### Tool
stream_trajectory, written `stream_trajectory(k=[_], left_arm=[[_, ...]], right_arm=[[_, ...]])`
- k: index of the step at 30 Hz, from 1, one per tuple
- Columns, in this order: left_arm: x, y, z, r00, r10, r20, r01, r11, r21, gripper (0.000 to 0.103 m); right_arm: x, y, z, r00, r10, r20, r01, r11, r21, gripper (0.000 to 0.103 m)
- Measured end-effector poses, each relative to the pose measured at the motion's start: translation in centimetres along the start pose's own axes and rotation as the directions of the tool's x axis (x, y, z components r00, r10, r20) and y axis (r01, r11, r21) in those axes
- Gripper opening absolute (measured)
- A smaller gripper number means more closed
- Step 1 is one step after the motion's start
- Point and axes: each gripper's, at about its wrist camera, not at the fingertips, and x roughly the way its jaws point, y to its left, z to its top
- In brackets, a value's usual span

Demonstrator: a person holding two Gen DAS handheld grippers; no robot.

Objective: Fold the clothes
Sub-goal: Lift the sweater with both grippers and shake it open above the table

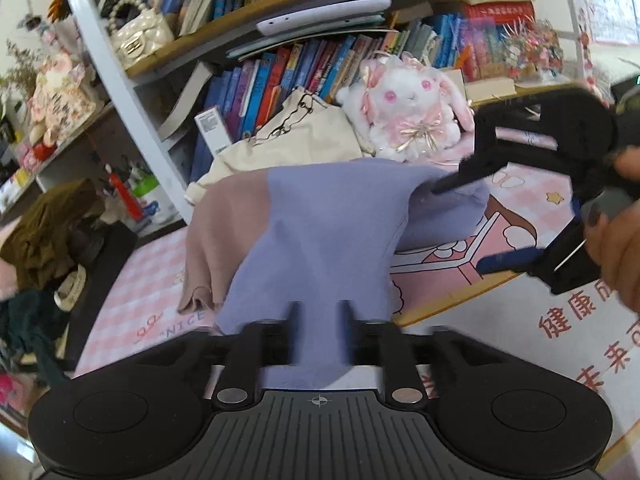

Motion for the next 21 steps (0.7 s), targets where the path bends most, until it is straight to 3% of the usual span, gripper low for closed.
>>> stream_trajectory(k=[1,2,5,10,11,12,13,15,21], left_arm=[[0.3,-0.4,0.1,1.000,-0.001,0.013,0.001,1.000,0.010,0.067],[0.6,-0.8,0.2,1.000,-0.003,0.027,0.002,1.000,0.020,0.080],[2.6,-2.6,1.2,0.999,-0.043,0.027,0.040,0.996,0.075,0.081],[8.6,-5.2,2.6,0.999,0.021,-0.037,-0.015,0.986,0.168,0.081],[9.6,-5.1,2.7,0.998,0.040,-0.055,-0.031,0.986,0.165,0.072],[10.5,-5.0,2.8,0.996,0.059,-0.073,-0.046,0.986,0.162,0.053],[11.5,-4.9,2.9,0.993,0.077,-0.091,-0.062,0.985,0.159,0.005],[11.2,-3.8,2.9,0.993,0.058,-0.098,-0.046,0.992,0.117,0.004],[3.7,-3.2,3.6,0.999,0.036,0.025,-0.038,0.993,0.114,0.004]], right_arm=[[-0.3,0.1,0.0,1.000,0.004,0.004,-0.004,1.000,-0.008,0.070],[-0.7,0.1,-0.1,1.000,0.006,0.008,-0.006,1.000,-0.011,0.070],[-2.0,-0.3,-0.1,1.000,0.020,0.012,-0.020,1.000,-0.002,0.070],[-4.1,-1.9,0.4,1.000,0.023,0.015,-0.024,0.999,0.032,0.071],[-4.5,-2.2,0.5,1.000,0.021,0.016,-0.021,0.999,0.038,0.071],[-4.8,-2.5,0.6,1.000,0.020,0.018,-0.021,0.999,0.044,0.071],[-4.9,-2.8,0.8,0.999,0.026,0.018,-0.027,0.998,0.053,0.071],[-5.2,-3.3,1.2,0.999,0.036,0.020,-0.038,0.997,0.072,0.071],[-3.3,-3.9,2.1,0.996,0.090,-0.025,-0.086,0.987,0.133,0.072]])
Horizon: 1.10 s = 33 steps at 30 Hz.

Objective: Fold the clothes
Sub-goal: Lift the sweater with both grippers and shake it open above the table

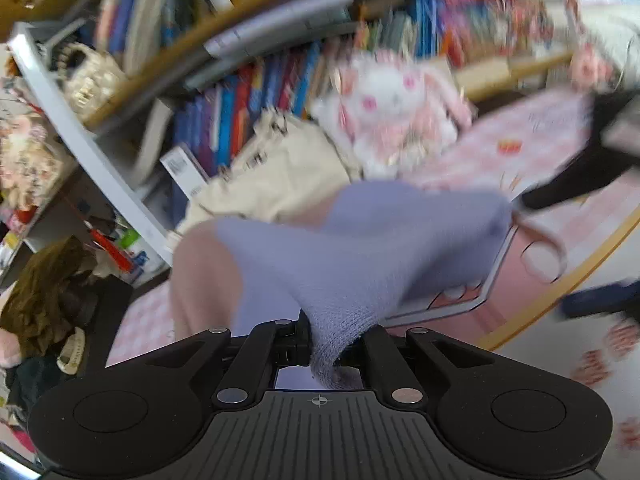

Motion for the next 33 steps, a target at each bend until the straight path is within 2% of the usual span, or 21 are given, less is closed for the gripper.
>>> stream_trajectory(k=[6,8,9,10,11,12,17,20,22,23,24,25,27,28,30,31,33], left_arm=[[-6.2,-0.4,-0.4,1.000,-0.022,0.018,0.023,0.999,-0.049,0.004],[-7.3,-0.8,-0.9,1.000,-0.021,0.005,0.021,0.999,-0.050,0.004],[-7.9,-0.9,-1.2,1.000,-0.018,-0.002,0.018,0.999,-0.048,0.004],[-8.3,-1.0,-1.3,1.000,-0.015,-0.006,0.014,0.999,-0.046,0.004],[-8.6,-1.0,-1.4,1.000,-0.021,-0.010,0.020,0.999,-0.049,0.004],[-9.0,-1.0,-1.4,1.000,-0.028,-0.014,0.027,0.998,-0.052,0.004],[-10.9,-2.3,-0.3,0.991,-0.125,0.049,0.125,0.992,0.006,0.004],[-12.5,-3.2,1.6,0.961,-0.243,0.134,0.240,0.970,0.039,0.004],[-13.8,-2.7,3.6,0.916,-0.331,0.225,0.336,0.942,0.016,0.004],[-14.5,-2.2,4.7,0.888,-0.370,0.273,0.385,0.923,-0.002,0.004],[-15.3,-1.2,5.7,0.849,-0.413,0.329,0.447,0.894,-0.034,0.004],[-16.1,-0.2,6.6,0.805,-0.450,0.387,0.510,0.858,-0.063,0.004],[-18.2,2.7,7.9,0.689,-0.508,0.517,0.638,0.764,-0.100,0.004],[-19.1,4.0,7.9,0.638,-0.526,0.563,0.683,0.724,-0.098,0.004],[-20.5,6.8,7.7,0.534,-0.556,0.637,0.767,0.636,-0.087,0.004],[-20.7,8.0,7.3,0.499,-0.569,0.654,0.797,0.597,-0.089,0.004],[-19.7,10.0,5.9,0.494,-0.578,0.649,0.826,0.546,-0.141,0.004]], right_arm=[[3.2,-0.2,0.0,0.998,0.006,-0.060,-0.004,0.999,0.046,0.071],[3.6,-0.7,0.0,0.997,-0.004,-0.075,0.009,0.998,0.066,0.058],[3.7,-1.0,-0.1,0.997,-0.007,-0.082,0.013,0.997,0.075,0.044],[3.7,-1.2,-0.1,0.996,-0.013,-0.085,0.020,0.996,0.083,0.036],[3.3,-1.3,-0.1,0.997,-0.019,-0.079,0.026,0.996,0.083,0.020],[2.6,-1.2,0.0,0.998,-0.012,-0.065,0.016,0.998,0.068,0.015],[-2.0,0.5,0.7,0.999,0.038,0.033,-0.037,0.998,-0.056,0.012],[-6.2,4.2,1.9,0.981,0.137,0.137,-0.108,0.974,-0.200,0.012],[-9.1,8.8,2.2,0.956,0.232,0.180,-0.154,0.918,-0.365,0.012],[-10.5,11.2,2.2,0.941,0.279,0.190,-0.169,0.878,-0.448,0.012],[-11.8,13.7,2.1,0.925,0.326,0.193,-0.182,0.830,-0.527,0.012],[-13.0,16.3,1.5,0.909,0.375,0.181,-0.199,0.774,-0.602,0.012],[-15.3,22.0,-0.2,0.872,0.473,0.124,-0.239,0.633,-0.736,0.012],[-15.8,24.2,-1.0,0.863,0.500,0.077,-0.273,0.590,-0.760,0.012],[-15.5,28.0,-2.1,0.853,0.521,-0.038,-0.379,0.567,-0.731,0.012],[-14.7,29.4,-2.7,0.855,0.512,-0.086,-0.415,0.573,-0.707,0.012],[-12.4,30.5,-4.2,0.878,0.465,-0.116,-0.401,0.582,-0.707,0.012]])
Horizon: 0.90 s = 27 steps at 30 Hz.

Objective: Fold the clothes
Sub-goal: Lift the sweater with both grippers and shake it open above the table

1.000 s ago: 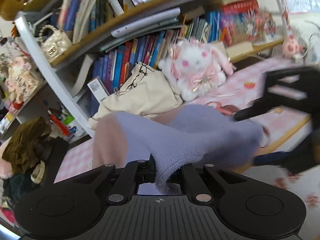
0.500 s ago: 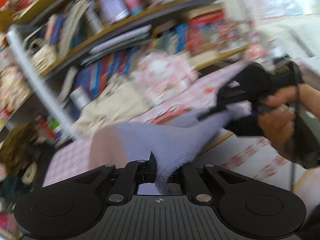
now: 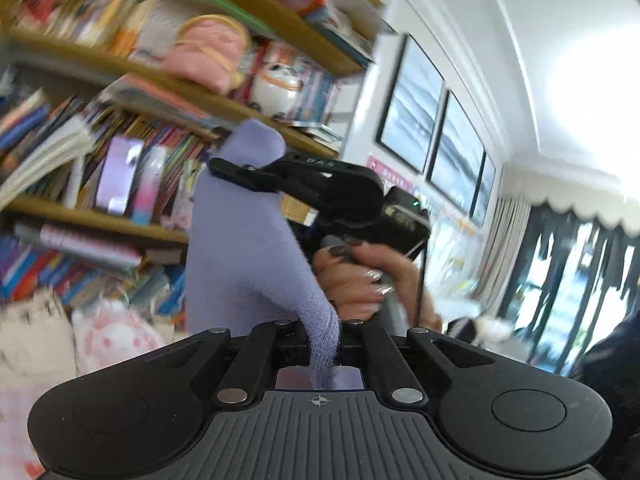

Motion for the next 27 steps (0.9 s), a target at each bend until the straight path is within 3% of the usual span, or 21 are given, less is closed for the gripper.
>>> stream_trajectory(k=[2,4,5,6,8,10,11,13,14,17,20,22,23,24,25,27], left_arm=[[-1.3,2.3,-0.7,0.999,0.026,-0.025,-0.027,0.998,-0.062,0.005],[-1.8,5.4,-3.4,0.979,0.155,-0.130,-0.166,0.983,-0.079,0.006],[-1.6,7.1,-5.5,0.951,0.223,-0.214,-0.243,0.967,-0.074,0.006],[-1.5,8.9,-7.7,0.910,0.288,-0.299,-0.319,0.946,-0.061,0.006],[-1.3,11.1,-11.5,0.816,0.385,-0.431,-0.423,0.906,0.009,0.006],[-1.7,12.6,-14.8,0.730,0.456,-0.509,-0.495,0.866,0.066,0.006],[-2.2,13.1,-15.7,0.701,0.479,-0.529,-0.520,0.850,0.080,0.006],[-3.2,14.5,-16.5,0.664,0.488,-0.567,-0.547,0.833,0.076,0.006],[-3.6,15.3,-16.7,0.659,0.479,-0.579,-0.549,0.833,0.065,0.006],[-4.9,16.8,-16.5,0.672,0.456,-0.584,-0.540,0.841,0.034,0.010],[-5.0,18.5,-16.4,0.665,0.472,-0.579,-0.562,0.827,0.027,0.010],[-4.8,19.8,-16.4,0.643,0.508,-0.573,-0.601,0.799,0.033,0.010],[-4.5,20.5,-16.3,0.629,0.524,-0.575,-0.620,0.784,0.036,0.010],[-4.4,21.1,-16.3,0.617,0.539,-0.573,-0.634,0.772,0.045,0.010],[-4.4,21.7,-16.2,0.606,0.555,-0.570,-0.647,0.761,0.053,0.012],[-4.7,22.2,-16.0,0.583,0.591,-0.558,-0.669,0.738,0.082,0.015]], right_arm=[[2.4,-0.8,-2.2,0.995,-0.079,-0.055,0.078,0.997,-0.018,0.012],[5.4,-3.3,-5.7,0.964,-0.232,-0.125,0.226,0.972,-0.061,0.012],[6.6,-5.2,-7.7,0.935,-0.314,-0.166,0.306,0.949,-0.071,0.012],[7.9,-7.0,-9.7,0.896,-0.393,-0.206,0.383,0.920,-0.084,0.012],[9.5,-10.2,-13.6,0.812,-0.512,-0.280,0.504,0.857,-0.107,0.012],[10.3,-12.5,-17.7,0.729,-0.593,-0.343,0.586,0.799,-0.135,0.012],[10.5,-13.3,-19.0,0.713,-0.599,-0.364,0.601,0.790,-0.124,0.012],[11.1,-14.4,-21.5,0.683,-0.610,-0.401,0.624,0.773,-0.113,0.012],[11.8,-14.2,-21.9,0.680,-0.613,-0.403,0.621,0.773,-0.130,0.012],[14.3,-13.3,-22.7,0.676,-0.622,-0.396,0.598,0.776,-0.198,0.012],[18.6,-12.2,-22.8,0.677,-0.648,-0.348,0.559,0.761,-0.330,0.012],[21.7,-11.8,-23.1,0.658,-0.689,-0.303,0.531,0.710,-0.462,0.020],[22.7,-11.8,-23.4,0.641,-0.712,-0.285,0.519,0.676,-0.523,0.028],[23.4,-11.7,-23.7,0.630,-0.730,-0.264,0.504,0.643,-0.577,0.044],[23.0,-11.4,-23.8,0.636,-0.731,-0.248,0.487,0.629,-0.605,0.049],[20.7,-11.2,-23.5,0.669,-0.694,-0.265,0.456,0.665,-0.592,0.057]])
